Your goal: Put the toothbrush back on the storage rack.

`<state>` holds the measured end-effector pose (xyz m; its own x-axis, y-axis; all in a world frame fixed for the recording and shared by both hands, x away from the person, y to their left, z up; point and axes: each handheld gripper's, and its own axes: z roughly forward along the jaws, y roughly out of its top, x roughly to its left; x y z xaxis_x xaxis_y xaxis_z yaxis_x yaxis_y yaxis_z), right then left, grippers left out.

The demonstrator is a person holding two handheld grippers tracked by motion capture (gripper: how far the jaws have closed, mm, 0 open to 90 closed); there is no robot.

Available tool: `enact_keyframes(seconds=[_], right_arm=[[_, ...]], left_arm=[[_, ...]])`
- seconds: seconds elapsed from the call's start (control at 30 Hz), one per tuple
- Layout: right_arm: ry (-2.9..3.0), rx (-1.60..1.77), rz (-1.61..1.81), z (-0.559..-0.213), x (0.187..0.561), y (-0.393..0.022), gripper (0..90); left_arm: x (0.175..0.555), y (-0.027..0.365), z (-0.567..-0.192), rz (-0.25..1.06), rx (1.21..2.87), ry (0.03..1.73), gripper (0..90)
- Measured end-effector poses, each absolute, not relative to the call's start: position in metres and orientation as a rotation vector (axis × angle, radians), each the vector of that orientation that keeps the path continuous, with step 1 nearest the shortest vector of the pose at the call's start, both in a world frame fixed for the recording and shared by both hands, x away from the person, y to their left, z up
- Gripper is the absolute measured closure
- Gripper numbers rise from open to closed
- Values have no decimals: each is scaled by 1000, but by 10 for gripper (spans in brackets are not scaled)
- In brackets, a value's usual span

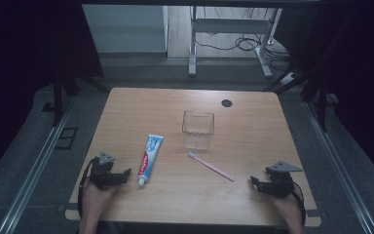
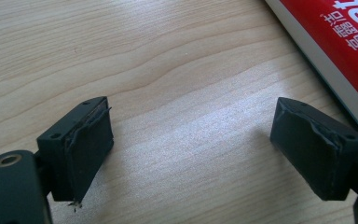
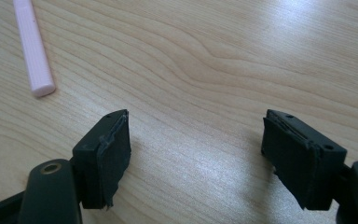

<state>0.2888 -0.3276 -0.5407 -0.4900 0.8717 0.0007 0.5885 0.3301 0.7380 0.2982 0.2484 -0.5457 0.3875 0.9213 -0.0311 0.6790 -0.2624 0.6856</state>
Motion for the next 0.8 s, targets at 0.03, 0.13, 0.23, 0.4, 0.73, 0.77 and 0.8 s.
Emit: enact_keyframes(seconds=[0.03, 0.13, 0.23, 0.4, 0.73, 0.77, 0.8], right_arm=[[2204, 1290, 972, -541, 289, -328, 235], [2204, 1290, 971, -541, 289, -328, 235], [2206, 1286, 971, -541, 289, -327, 229], [2213, 1279, 970, -541, 289, -327, 218], [2208, 1285, 969, -541, 289, -327, 220], [2208, 1285, 969, -541, 289, -327, 219], [2207, 1288, 969, -541, 289, -327, 220]], left_arm=[[298, 248, -546, 508, 2027, 1372, 129], [299, 247, -546, 513, 2016, 1390, 130], [301, 245, -546, 514, 2013, 1396, 130], [301, 245, -546, 513, 2014, 1396, 129], [301, 245, -546, 513, 2014, 1395, 129], [301, 245, -546, 512, 2014, 1395, 129], [301, 245, -546, 512, 2014, 1395, 129]])
